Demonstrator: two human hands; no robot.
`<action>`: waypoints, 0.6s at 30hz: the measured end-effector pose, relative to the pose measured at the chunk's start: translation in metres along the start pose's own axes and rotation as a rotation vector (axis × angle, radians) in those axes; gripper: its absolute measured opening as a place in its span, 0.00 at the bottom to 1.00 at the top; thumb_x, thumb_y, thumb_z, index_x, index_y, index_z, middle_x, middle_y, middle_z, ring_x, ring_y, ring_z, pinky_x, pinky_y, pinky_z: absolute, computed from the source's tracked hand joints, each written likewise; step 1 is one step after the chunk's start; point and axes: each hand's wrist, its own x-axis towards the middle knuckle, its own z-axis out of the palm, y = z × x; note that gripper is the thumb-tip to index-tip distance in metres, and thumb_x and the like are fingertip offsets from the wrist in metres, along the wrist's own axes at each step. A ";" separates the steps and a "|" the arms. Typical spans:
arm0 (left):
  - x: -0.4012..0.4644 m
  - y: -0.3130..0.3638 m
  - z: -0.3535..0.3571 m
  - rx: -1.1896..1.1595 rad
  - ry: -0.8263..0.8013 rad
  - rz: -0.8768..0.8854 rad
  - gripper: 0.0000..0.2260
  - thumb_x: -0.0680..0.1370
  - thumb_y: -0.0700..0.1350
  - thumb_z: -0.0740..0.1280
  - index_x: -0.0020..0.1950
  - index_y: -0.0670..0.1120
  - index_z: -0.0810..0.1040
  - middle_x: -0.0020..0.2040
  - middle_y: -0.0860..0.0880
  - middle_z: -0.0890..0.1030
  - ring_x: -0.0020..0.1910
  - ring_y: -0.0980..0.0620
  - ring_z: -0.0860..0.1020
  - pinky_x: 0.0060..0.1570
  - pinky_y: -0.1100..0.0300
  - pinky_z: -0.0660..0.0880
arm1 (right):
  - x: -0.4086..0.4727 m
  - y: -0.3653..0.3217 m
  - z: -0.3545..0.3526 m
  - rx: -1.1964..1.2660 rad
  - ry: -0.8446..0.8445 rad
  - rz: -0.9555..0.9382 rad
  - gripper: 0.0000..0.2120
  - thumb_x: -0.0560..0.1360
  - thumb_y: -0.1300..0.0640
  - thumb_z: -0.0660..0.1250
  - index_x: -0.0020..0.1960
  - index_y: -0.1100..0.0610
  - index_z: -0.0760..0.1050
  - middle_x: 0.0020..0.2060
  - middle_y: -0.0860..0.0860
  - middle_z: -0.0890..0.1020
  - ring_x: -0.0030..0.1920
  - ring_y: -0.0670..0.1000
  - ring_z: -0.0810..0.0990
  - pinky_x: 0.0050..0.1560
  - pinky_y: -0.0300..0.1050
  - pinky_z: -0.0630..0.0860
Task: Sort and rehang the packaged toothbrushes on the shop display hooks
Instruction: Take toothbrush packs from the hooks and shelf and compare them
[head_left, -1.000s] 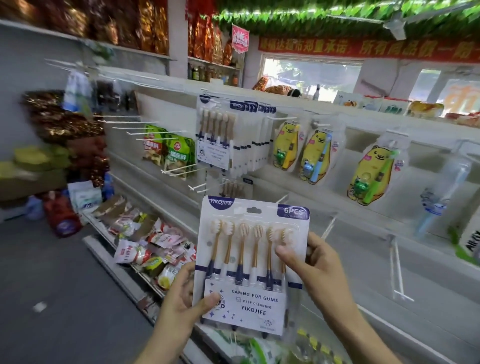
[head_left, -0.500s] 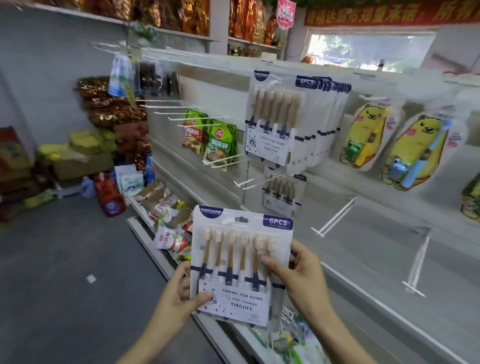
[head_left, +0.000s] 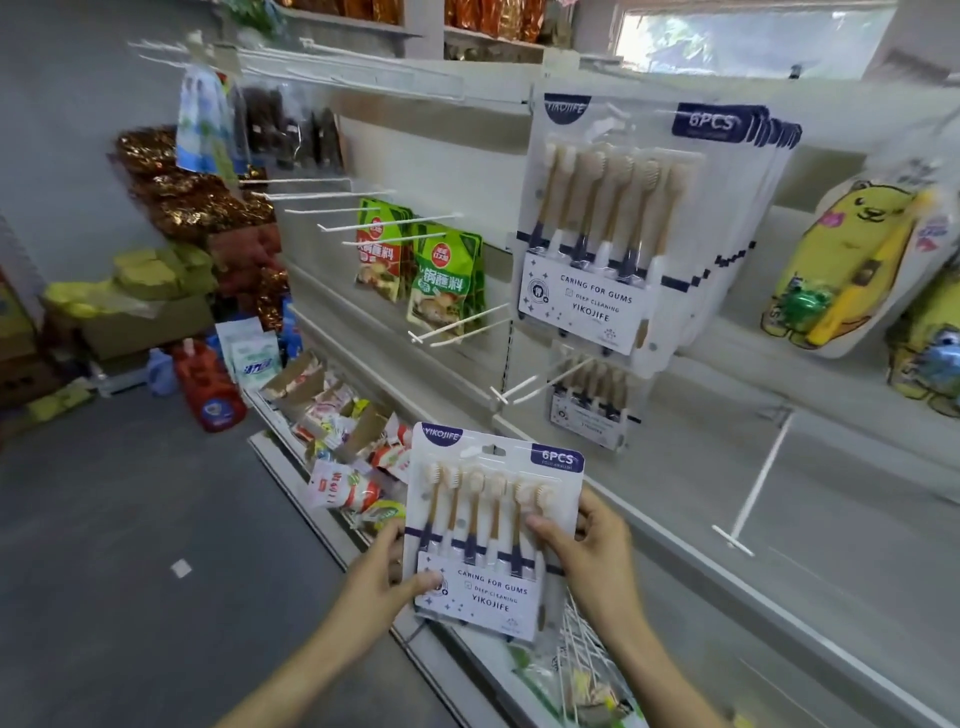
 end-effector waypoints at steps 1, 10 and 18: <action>0.008 -0.001 -0.001 0.009 -0.008 -0.002 0.28 0.73 0.44 0.76 0.69 0.54 0.69 0.59 0.51 0.84 0.58 0.50 0.83 0.59 0.46 0.79 | 0.004 0.001 0.001 0.000 0.004 0.009 0.13 0.73 0.67 0.73 0.56 0.57 0.80 0.46 0.48 0.88 0.45 0.49 0.87 0.41 0.39 0.81; 0.083 -0.002 -0.008 0.094 -0.153 0.007 0.26 0.75 0.42 0.74 0.62 0.66 0.66 0.53 0.78 0.77 0.56 0.73 0.77 0.57 0.65 0.75 | 0.044 0.017 0.017 -0.089 0.176 0.022 0.13 0.73 0.65 0.74 0.54 0.52 0.80 0.44 0.41 0.87 0.44 0.43 0.86 0.42 0.36 0.80; 0.130 0.000 -0.021 0.169 -0.297 0.017 0.24 0.76 0.48 0.73 0.59 0.68 0.63 0.50 0.83 0.73 0.53 0.79 0.73 0.58 0.66 0.72 | 0.062 0.026 0.032 -0.103 0.322 0.042 0.11 0.74 0.64 0.74 0.52 0.51 0.80 0.44 0.44 0.88 0.44 0.47 0.87 0.42 0.43 0.83</action>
